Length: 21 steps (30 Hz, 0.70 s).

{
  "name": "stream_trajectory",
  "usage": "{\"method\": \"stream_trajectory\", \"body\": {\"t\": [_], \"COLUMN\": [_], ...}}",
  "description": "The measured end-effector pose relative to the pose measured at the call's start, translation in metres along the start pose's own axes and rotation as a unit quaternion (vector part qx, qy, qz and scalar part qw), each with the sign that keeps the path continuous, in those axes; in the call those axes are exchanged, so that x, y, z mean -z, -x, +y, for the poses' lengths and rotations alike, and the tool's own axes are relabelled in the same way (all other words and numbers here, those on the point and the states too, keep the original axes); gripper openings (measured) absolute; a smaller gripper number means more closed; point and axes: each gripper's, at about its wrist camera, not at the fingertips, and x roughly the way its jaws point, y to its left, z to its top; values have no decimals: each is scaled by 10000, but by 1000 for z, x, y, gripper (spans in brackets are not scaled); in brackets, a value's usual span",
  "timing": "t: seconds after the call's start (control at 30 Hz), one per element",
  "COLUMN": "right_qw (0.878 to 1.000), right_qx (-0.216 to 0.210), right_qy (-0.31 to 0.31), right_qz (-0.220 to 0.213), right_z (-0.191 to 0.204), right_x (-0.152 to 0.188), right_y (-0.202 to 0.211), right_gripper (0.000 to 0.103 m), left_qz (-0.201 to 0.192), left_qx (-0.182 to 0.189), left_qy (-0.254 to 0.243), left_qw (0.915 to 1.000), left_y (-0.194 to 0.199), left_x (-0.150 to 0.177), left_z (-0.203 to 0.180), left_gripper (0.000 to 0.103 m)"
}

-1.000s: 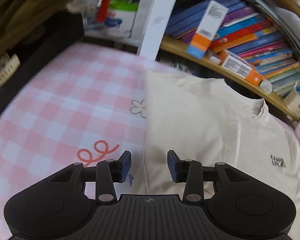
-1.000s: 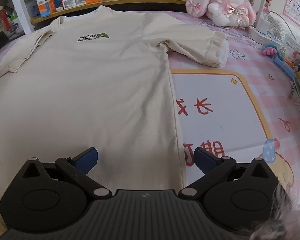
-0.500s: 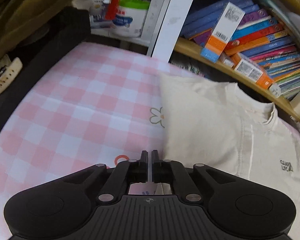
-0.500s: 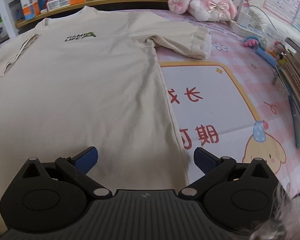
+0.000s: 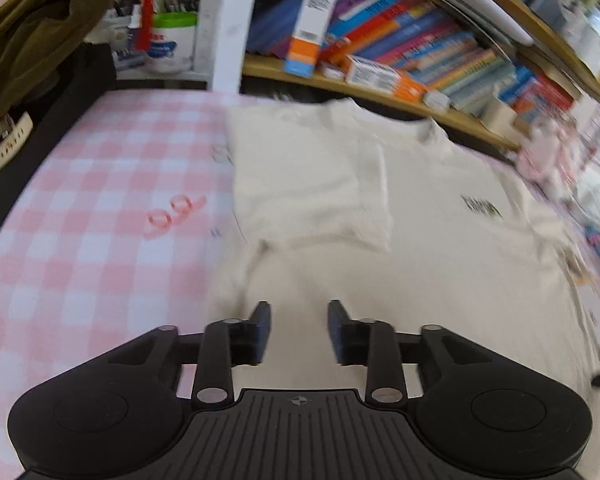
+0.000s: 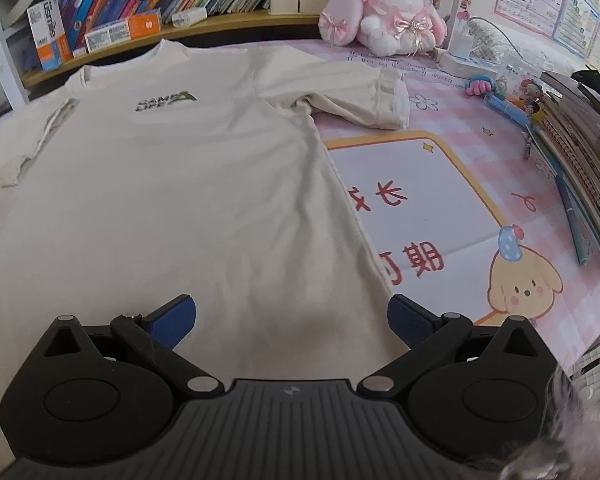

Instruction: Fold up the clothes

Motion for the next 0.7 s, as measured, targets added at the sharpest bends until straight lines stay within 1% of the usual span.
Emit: {"method": "stream_trajectory", "body": {"t": [0.07, 0.1, 0.17, 0.2, 0.23, 0.27, 0.33, 0.47, 0.7], "right_qw": [9999, 9998, 9996, 9994, 9993, 9993, 9993, 9992, 9988], "right_qx": [-16, -26, -39, -26, 1, 33, 67, 85, 22], "right_qy": [-102, -166, -279, -330, -359, -377, -372, -371, -447], "right_qz": [-31, -45, -49, -51, -46, -38, -48, -103, -200], "right_z": [4, 7, 11, 13, 15, 17, 19, 15, -2], "right_x": [2, 3, 5, 7, 8, 9, 12, 13, 8], "right_y": [4, 7, 11, 13, 15, 17, 23, 28, 27], "right_gripper": [103, 103, 103, 103, 103, 103, 103, 103, 103], "left_qz": [87, 134, 222, 266, 259, 244, 248, 236, 170], "left_qx": [91, 145, 235, 279, 308, 318, 343, 383, 206], "left_qy": [60, 99, 149, 171, 145, 72, -56, -70, 10], "left_qw": [9999, 9998, 9994, 9991, 9991, 9992, 9991, 9990, 9996], "left_y": [5, 7, 6, 6, 6, 6, 5, 6, 5], "left_x": [12, 18, 27, 31, 35, 36, 37, 37, 36], "left_z": [-4, -6, -9, -10, -13, -15, -20, -26, -42], "left_gripper": [45, 48, 59, 59, 62, 67, 67, 67, 68]}}
